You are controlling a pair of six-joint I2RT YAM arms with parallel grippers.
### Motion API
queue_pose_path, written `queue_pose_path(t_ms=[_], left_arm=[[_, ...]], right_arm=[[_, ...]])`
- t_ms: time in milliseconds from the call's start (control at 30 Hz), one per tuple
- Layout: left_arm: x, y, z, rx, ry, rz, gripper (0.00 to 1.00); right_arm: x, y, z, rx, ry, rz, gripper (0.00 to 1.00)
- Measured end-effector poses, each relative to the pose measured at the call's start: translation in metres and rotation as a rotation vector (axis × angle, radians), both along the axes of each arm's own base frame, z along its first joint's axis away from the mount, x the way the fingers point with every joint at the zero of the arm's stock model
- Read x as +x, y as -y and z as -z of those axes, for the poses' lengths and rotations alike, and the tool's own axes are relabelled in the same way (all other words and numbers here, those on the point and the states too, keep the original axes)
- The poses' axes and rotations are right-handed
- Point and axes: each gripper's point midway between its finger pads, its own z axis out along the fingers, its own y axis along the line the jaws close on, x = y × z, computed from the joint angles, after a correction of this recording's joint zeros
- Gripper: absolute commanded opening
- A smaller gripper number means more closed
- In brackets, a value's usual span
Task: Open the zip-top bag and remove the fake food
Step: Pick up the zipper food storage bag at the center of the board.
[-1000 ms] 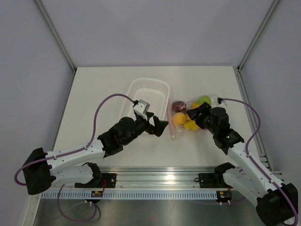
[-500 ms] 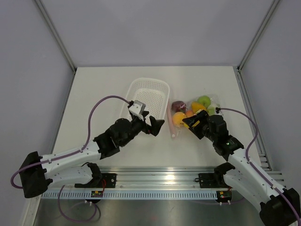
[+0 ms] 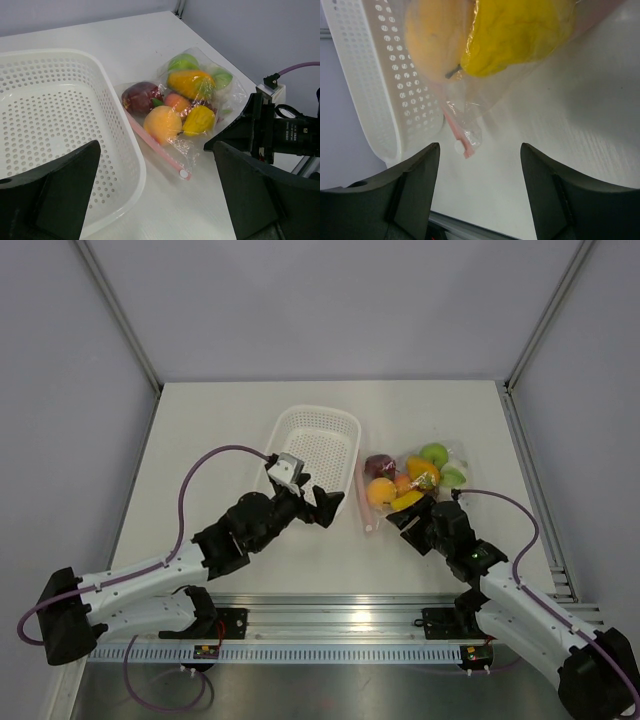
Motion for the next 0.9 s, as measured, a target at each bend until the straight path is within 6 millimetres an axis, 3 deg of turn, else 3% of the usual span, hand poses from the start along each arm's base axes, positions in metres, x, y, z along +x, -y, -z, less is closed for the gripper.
queue_pose_path(t_ms=[233, 400, 567, 600, 700, 900], left_arm=[[-0.002, -0.003, -0.009, -0.005, 0.032, 0.006, 0.99], [-0.003, -0.003, -0.002, 0.012, 0.039, 0.020, 0.99], [-0.004, -0.002, 0.001, 0.022, 0.043, 0.029, 0.99], [-0.004, -0.002, 0.001, 0.024, 0.047, 0.032, 0.99], [-0.006, 0.000, 0.000, 0.035, 0.063, 0.055, 0.99], [-0.014, 0.006, 0.009, 0.083, 0.160, 0.140, 0.99]], right_arm=[[0.008, -0.007, 0.011, 0.008, 0.021, 0.021, 0.69], [0.020, -0.014, 0.014, 0.003, 0.048, 0.034, 0.64], [0.028, -0.014, 0.020, -0.012, 0.053, 0.064, 0.33], [0.029, -0.013, 0.020, -0.013, 0.053, 0.071, 0.19], [0.033, -0.012, 0.016, -0.012, 0.059, 0.093, 0.03], [0.034, -0.008, -0.014, -0.005, 0.093, 0.112, 0.00]])
